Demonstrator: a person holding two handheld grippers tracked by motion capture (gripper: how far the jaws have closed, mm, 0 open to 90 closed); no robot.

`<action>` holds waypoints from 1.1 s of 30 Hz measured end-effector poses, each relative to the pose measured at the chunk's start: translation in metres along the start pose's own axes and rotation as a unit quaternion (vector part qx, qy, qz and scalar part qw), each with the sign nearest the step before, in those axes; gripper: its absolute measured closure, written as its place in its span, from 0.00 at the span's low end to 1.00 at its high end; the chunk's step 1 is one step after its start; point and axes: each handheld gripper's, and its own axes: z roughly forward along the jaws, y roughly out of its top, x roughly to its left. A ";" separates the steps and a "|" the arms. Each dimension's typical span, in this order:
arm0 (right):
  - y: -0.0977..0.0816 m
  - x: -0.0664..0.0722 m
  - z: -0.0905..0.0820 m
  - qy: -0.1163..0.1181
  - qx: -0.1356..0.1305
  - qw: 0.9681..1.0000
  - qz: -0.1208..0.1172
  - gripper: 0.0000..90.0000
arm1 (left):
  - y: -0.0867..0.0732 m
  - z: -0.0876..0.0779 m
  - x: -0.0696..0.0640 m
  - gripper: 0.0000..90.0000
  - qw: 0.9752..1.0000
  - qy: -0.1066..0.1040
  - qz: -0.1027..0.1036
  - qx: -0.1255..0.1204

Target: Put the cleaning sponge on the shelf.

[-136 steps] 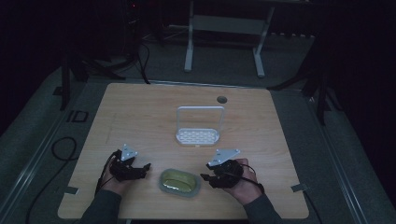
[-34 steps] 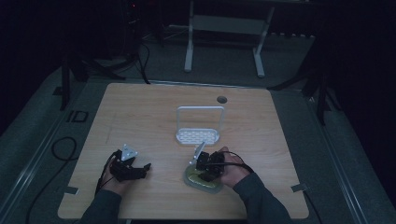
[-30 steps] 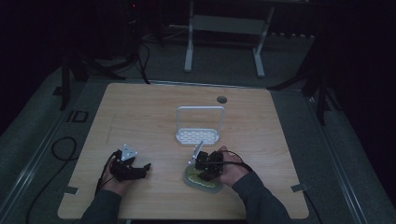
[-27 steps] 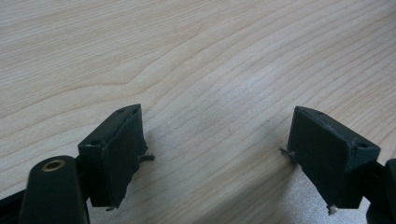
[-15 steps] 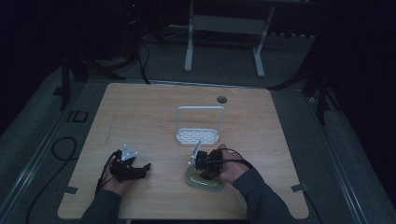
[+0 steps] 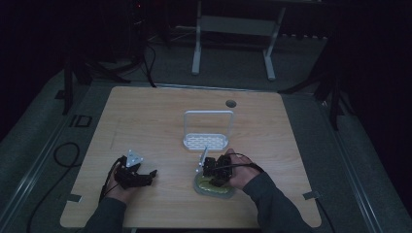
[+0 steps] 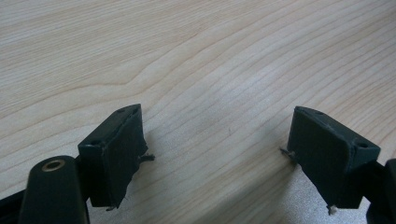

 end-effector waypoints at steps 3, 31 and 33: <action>0.000 -0.001 0.000 0.003 0.007 1.000 -0.003 0.79 | 0.000 0.000 0.000 0.21 1.000 0.000 0.000 0.000; 0.003 -0.008 -0.008 -0.042 0.017 0.998 -0.035 0.79 | 0.000 0.000 0.000 0.21 1.000 0.000 -0.001 0.000; 0.004 -0.009 -0.009 -0.047 0.015 0.998 -0.036 0.79 | 0.000 0.000 0.000 0.21 1.000 0.000 -0.001 0.000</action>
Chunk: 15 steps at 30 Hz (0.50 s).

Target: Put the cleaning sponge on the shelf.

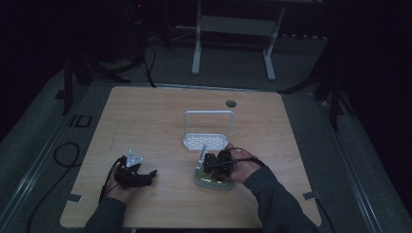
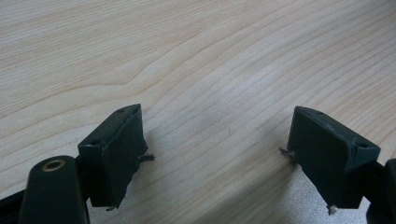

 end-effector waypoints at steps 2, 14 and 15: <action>0.000 -0.001 0.000 -0.004 -0.002 1.000 -0.001 0.79 | 0.000 0.000 0.000 0.21 1.000 0.000 -0.001 -0.001; 0.000 -0.006 -0.001 -0.040 -0.008 0.999 0.000 0.79 | 0.000 0.000 0.000 0.21 1.000 0.000 0.000 0.000; 0.000 -0.007 -0.001 -0.041 -0.009 0.999 0.001 0.79 | 0.000 0.000 0.000 0.21 1.000 0.000 0.000 0.000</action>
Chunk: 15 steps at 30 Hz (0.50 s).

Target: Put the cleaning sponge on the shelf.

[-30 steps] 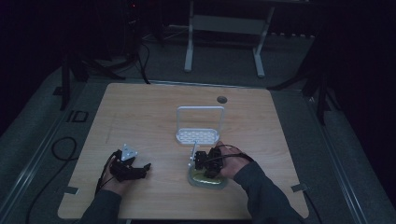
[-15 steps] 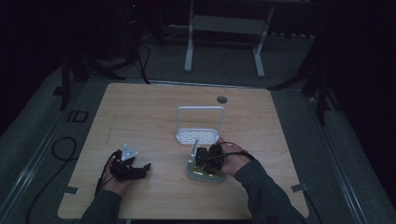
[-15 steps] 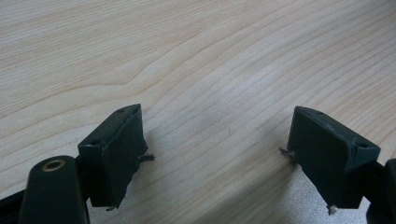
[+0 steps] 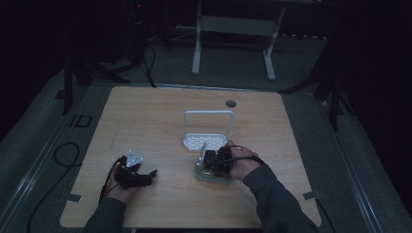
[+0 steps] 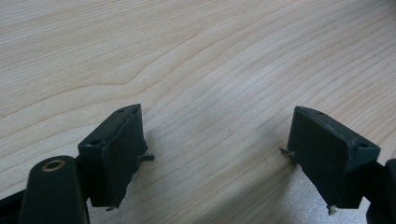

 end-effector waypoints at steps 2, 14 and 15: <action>0.000 -0.002 0.000 -0.005 -0.005 1.000 0.000 0.79 | 0.000 0.000 0.000 0.21 1.000 0.000 0.000 0.000; -0.001 -0.012 -0.003 -0.032 -0.020 0.999 -0.001 0.80 | 0.000 0.000 0.000 0.21 1.000 0.000 -0.001 0.000; -0.001 -0.012 -0.003 -0.033 -0.022 0.999 0.001 0.80 | 0.000 0.000 0.000 0.21 1.000 0.000 0.000 0.000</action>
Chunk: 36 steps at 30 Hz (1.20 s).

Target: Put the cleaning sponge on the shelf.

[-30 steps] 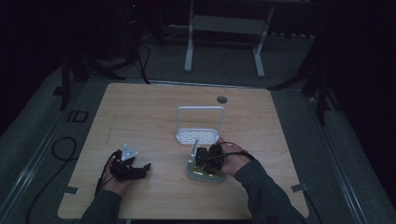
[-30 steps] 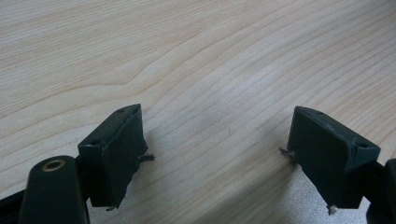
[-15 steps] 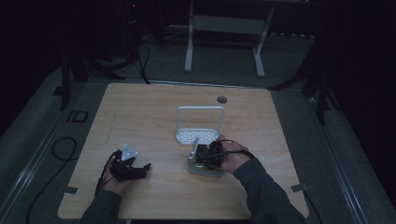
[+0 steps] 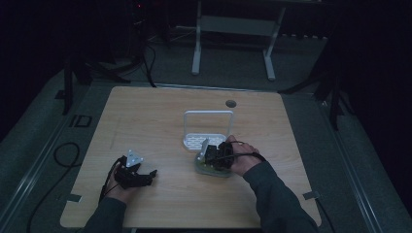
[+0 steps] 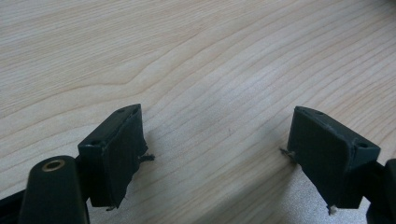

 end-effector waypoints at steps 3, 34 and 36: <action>0.001 -0.002 -0.001 -0.004 0.001 1.000 0.000 0.79 | 0.000 0.000 0.000 0.21 1.000 0.000 0.000 0.000; 0.009 -0.025 0.001 -0.047 -0.012 0.999 -0.010 0.80 | 0.000 0.000 0.000 0.21 1.000 0.001 0.001 0.000; 0.009 -0.025 0.001 -0.046 -0.009 0.999 -0.009 0.80 | 0.000 0.000 0.000 0.21 1.000 0.000 0.001 0.000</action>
